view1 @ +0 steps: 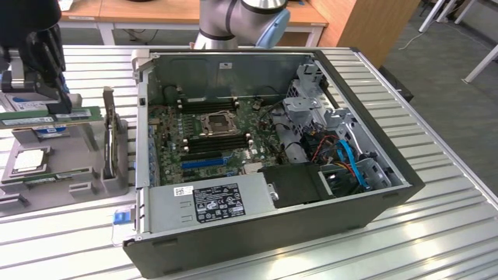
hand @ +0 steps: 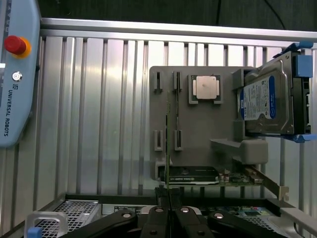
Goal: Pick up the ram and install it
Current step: 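Pick up the ram and move it above insertion slot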
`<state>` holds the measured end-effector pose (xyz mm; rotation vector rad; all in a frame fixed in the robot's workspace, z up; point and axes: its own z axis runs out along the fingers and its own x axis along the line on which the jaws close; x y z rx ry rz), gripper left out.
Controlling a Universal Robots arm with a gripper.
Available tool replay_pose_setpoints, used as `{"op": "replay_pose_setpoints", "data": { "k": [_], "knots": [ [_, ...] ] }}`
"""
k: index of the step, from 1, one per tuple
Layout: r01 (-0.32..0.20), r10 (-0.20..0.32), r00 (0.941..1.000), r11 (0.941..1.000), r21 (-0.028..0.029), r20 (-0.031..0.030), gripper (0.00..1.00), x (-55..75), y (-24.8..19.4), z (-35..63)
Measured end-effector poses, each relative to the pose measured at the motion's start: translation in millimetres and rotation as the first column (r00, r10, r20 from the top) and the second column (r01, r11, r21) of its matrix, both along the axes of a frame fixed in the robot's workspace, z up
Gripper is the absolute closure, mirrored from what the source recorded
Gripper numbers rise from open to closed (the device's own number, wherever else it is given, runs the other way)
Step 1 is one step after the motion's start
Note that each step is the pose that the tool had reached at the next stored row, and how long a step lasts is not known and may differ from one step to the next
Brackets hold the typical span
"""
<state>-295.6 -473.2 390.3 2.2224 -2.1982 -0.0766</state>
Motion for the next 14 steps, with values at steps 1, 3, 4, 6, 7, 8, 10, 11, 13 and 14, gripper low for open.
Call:
{"op": "replay_pose_setpoints", "data": {
  "k": [1, 3, 4, 6, 7, 8, 10, 11, 13, 14],
  "knots": [
    [0.000, 0.000, 1.0000, 1.0000, -0.0001, -0.0002, 0.89, 2.1, 0.0, 0.1],
    [0.000, 0.000, 1.0000, 1.0000, 0.0000, -0.0003, 0.89, 5.7, 0.0, 0.0],
    [0.000, 0.000, 1.0000, 1.0000, 0.0001, -0.0003, 0.89, 7.3, 0.0, -0.1],
    [0.000, 0.000, 1.0000, 1.0000, 0.0000, -0.0005, 0.89, 10.7, 0.0, 0.0],
    [0.000, 0.000, 1.0000, 1.0000, 0.0000, -0.0005, 0.89, 12.4, 0.0, 0.0],
    [0.000, 0.000, 1.0000, 1.0000, 0.0001, -0.0006, 0.89, 14.2, 0.0, 0.0],
    [0.000, 0.000, 1.0000, 1.0000, 0.0000, -0.0007, 0.89, 17.9, 0.0, 0.0],
    [0.000, 0.000, 1.0000, 1.0000, 0.0000, -0.0008, 0.89, 19.8, 0.0, 0.0],
    [0.000, 0.000, 1.0000, 1.0000, 0.0000, -0.0010, 0.89, 23.8, 0.0, 0.0],
    [0.000, 0.000, 1.0000, 1.0000, 0.0000, -0.0011, 0.89, 25.8, 0.0, 0.0]
  ]
}}
